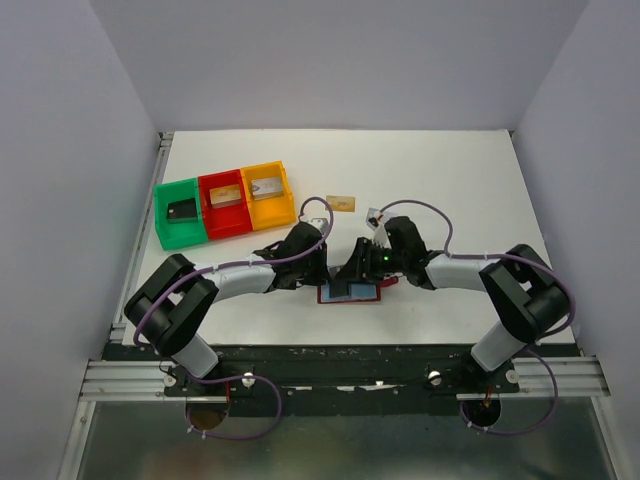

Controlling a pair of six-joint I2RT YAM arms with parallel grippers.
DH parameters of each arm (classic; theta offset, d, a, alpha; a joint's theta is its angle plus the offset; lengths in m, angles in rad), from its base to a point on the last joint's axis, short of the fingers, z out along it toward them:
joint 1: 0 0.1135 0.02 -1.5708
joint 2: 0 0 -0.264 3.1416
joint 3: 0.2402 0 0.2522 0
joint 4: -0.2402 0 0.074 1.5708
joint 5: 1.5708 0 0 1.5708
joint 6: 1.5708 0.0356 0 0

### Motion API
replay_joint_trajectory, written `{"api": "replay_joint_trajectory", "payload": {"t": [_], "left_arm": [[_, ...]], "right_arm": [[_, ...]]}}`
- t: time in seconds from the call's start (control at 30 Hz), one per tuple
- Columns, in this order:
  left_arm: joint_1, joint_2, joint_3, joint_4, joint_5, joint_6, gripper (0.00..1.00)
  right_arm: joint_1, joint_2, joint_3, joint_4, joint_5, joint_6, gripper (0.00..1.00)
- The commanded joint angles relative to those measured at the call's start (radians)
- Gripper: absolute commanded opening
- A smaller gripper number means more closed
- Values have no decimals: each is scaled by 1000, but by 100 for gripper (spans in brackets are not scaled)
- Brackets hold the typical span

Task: Take the credit cards out of the card holder
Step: Remove the credit card from the card holder.

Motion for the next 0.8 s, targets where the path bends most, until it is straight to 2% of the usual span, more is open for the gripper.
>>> {"api": "replay_joint_trajectory", "payload": {"t": [0.0,0.77], "left_arm": [[-5,23,13,-4,-7,-4,0],[-10,35,6,53,51,10,0]], "right_arm": [[-1,39,1,68,-73,17,55],[-1,109,44,98,-84,52,54]]}}
